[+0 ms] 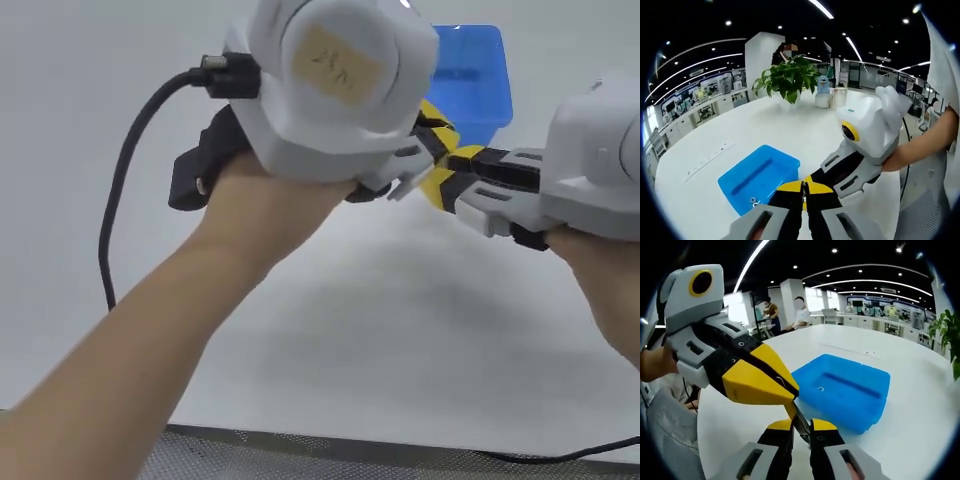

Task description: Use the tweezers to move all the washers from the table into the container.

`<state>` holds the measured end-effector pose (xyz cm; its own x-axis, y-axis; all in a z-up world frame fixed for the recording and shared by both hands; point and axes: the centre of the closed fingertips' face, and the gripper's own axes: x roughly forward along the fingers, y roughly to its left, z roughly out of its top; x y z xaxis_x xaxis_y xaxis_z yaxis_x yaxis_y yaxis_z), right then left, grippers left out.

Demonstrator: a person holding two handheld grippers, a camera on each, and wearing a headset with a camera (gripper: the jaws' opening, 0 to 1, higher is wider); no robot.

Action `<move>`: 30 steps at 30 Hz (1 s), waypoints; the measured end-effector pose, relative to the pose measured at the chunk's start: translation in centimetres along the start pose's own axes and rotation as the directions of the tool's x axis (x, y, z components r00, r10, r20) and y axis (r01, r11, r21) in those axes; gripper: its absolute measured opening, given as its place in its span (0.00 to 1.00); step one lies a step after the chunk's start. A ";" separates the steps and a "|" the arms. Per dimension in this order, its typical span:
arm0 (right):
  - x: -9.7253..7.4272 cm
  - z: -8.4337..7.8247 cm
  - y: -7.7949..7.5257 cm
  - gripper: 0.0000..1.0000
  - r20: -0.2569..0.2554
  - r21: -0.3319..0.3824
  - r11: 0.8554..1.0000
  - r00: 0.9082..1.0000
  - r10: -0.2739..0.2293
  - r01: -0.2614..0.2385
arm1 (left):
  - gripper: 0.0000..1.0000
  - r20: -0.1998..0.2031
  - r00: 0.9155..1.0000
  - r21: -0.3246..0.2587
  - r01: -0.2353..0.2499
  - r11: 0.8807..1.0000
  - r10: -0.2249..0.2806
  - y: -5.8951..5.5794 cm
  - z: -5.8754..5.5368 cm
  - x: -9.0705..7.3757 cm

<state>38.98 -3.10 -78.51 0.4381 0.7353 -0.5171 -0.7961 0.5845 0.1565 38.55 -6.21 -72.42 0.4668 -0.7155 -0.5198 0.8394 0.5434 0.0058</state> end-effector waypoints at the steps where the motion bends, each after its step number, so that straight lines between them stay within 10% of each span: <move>1: 0.0 0.0 0.0 0.08 0.000 -0.001 1.000 1.000 0.003 -0.003 | 0.00 0.000 1.000 0.007 -0.001 1.000 0.001 0.0 0.0 0.0; 18: -0.8 0.0 0.1 0.04 -0.049 -0.155 0.988 0.999 -0.024 0.016 | 0.00 0.002 0.996 0.078 0.089 0.993 -0.089 -0.6 0.6 0.2; 30: -2.6 3.1 -0.2 0.03 -0.013 -0.249 0.967 0.998 -0.069 0.064 | 0.00 0.085 0.993 0.072 0.073 0.995 -0.080 -0.5 4.0 -1.4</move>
<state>39.31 -4.04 -74.55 0.4865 0.6884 -0.5379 -0.8453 0.5265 -0.0908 38.62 -7.21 -68.22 0.4205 -0.7912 -0.4441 0.8893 0.4563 0.0291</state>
